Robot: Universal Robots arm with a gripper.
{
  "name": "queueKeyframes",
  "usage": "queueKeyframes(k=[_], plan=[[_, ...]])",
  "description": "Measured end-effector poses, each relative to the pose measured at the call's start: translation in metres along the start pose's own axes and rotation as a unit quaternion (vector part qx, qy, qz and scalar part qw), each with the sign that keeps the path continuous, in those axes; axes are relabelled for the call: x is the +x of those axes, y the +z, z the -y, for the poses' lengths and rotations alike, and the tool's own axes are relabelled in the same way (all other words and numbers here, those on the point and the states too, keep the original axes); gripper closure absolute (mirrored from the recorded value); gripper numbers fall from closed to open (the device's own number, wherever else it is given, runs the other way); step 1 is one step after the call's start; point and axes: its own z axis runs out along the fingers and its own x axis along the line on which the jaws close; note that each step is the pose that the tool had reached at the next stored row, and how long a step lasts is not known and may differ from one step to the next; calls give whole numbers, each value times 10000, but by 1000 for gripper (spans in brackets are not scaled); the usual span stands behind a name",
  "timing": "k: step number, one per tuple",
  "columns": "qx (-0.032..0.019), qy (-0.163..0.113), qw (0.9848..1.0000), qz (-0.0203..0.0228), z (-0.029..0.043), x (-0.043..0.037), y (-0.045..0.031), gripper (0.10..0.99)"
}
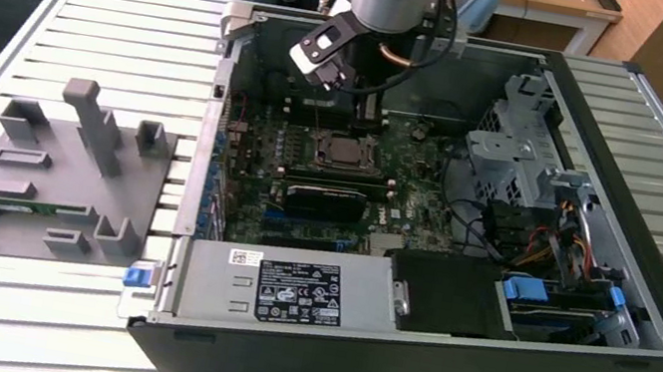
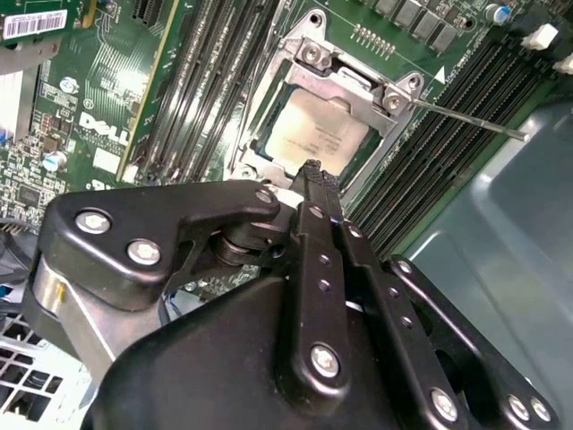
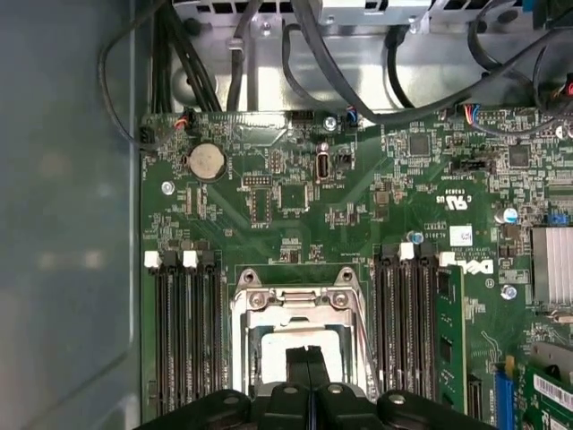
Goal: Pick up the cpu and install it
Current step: 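Close the cpu cover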
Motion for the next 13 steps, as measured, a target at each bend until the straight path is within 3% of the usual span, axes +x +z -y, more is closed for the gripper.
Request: queueKeyframes(k=[13], plan=[[0, 0, 10000, 0, 40, -2, 37, 980]])
